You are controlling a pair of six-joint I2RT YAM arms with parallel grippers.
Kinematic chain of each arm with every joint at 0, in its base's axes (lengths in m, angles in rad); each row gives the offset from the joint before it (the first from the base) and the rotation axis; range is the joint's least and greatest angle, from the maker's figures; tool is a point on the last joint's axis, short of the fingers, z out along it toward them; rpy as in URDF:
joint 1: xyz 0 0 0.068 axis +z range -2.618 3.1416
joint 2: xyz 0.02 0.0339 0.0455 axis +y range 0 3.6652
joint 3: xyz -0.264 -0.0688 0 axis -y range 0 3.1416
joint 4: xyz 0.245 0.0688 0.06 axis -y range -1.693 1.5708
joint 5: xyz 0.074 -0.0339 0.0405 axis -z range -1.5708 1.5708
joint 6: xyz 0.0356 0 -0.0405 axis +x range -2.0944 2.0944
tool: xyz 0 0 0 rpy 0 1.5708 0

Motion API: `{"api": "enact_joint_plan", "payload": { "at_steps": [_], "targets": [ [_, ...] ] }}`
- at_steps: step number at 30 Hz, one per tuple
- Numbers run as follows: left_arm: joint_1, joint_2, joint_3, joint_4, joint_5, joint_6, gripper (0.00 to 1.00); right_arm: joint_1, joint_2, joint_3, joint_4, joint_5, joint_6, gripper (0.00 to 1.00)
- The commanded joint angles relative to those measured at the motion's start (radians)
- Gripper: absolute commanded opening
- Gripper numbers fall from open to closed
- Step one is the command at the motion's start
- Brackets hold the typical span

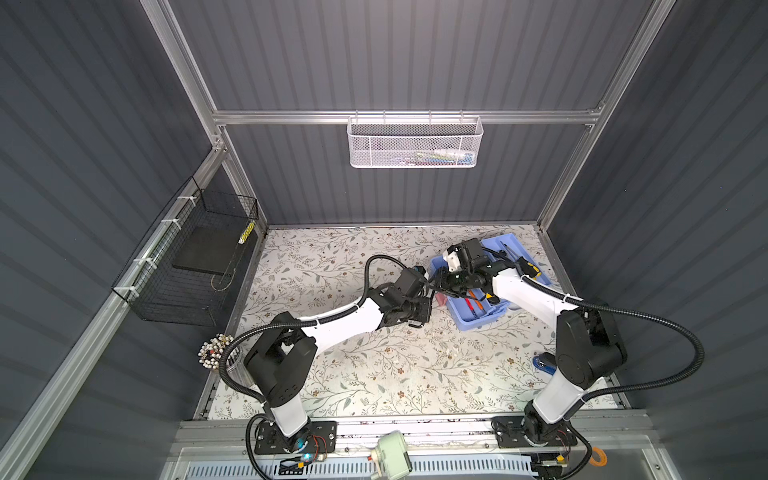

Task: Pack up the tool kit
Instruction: 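Hand the black hex key from the left gripper to the right gripper, then lower the black hex key into the tray beside the red key and release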

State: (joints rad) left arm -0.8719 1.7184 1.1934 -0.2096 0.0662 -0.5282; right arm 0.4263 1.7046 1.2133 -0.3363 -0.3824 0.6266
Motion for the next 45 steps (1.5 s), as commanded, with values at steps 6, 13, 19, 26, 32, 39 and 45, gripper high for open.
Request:
{"api": "enact_joint_plan", "payload": {
  "at_steps": [6, 13, 19, 26, 32, 39, 45],
  "targets": [
    [-0.008, -0.057, -0.035, 0.108, 0.031, -0.029, 0.04, 0.001, -0.027, -0.027, 0.085, -0.083, 0.077, 0.14],
    [-0.008, -0.07, -0.046, 0.107, 0.012, -0.035, 0.21, 0.001, -0.047, -0.021, 0.063, -0.075, 0.05, 0.0],
    [-0.005, -0.103, -0.069, 0.056, -0.07, -0.036, 0.83, -0.009, -0.079, 0.047, -0.128, 0.108, -0.108, 0.0],
    [0.008, -0.11, -0.078, -0.007, -0.12, -0.027, 0.97, -0.04, -0.065, 0.163, -0.319, 0.295, -0.31, 0.0],
    [0.011, -0.094, -0.086, -0.004, -0.103, -0.033, 0.97, -0.055, -0.014, 0.256, -0.385, 0.372, -0.421, 0.0],
    [0.014, -0.086, -0.099, -0.001, -0.097, -0.04, 0.97, -0.057, 0.097, 0.371, -0.445, 0.465, -0.51, 0.0],
    [0.019, -0.072, -0.104, 0.006, -0.08, -0.043, 0.97, -0.057, 0.176, 0.468, -0.508, 0.47, -0.558, 0.0]
  ]
}}
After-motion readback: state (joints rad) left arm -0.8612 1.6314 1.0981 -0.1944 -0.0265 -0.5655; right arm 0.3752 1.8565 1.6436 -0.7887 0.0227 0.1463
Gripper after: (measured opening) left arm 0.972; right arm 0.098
